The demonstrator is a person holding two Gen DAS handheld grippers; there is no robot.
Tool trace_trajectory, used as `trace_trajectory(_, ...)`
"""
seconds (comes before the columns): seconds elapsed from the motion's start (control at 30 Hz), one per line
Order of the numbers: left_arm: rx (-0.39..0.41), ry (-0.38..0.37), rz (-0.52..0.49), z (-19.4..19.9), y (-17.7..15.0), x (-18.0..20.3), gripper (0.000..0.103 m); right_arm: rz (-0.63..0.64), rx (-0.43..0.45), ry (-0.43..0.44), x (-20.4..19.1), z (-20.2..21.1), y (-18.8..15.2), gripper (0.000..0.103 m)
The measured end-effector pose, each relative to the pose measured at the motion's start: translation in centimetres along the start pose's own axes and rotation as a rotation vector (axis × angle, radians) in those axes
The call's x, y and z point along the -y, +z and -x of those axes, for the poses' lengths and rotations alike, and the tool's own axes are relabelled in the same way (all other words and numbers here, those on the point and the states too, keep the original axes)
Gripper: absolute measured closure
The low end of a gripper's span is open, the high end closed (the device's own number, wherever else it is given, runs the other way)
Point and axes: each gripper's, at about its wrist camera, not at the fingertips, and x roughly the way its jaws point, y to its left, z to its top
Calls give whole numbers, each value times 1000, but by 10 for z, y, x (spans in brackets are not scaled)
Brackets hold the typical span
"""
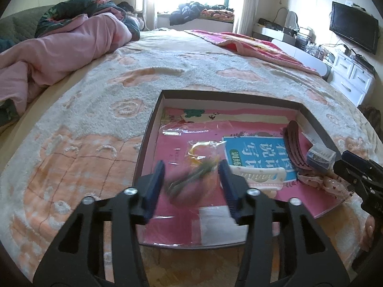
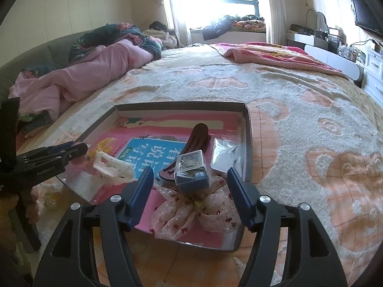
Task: Organize jewelry
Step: 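Carry the pink clip into the tray with the left tool while the right tool releases the box there, then withdraw both tools from the tray toward the remaining accessories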
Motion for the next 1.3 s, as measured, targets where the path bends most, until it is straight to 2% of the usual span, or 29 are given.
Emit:
trace_trajectory(0.53,117,22,7,55,-3,2,18,18,65,50,-9,36,-2,34)
trace_trajectory(0.93,160,80,-18,85,-21,-1,14,62,57,96,-28,53,-18,33)
trace_trajectory(1.3,126,95,-15,95,-41,-7,13,113,-1,134,-46,55,-42,33)
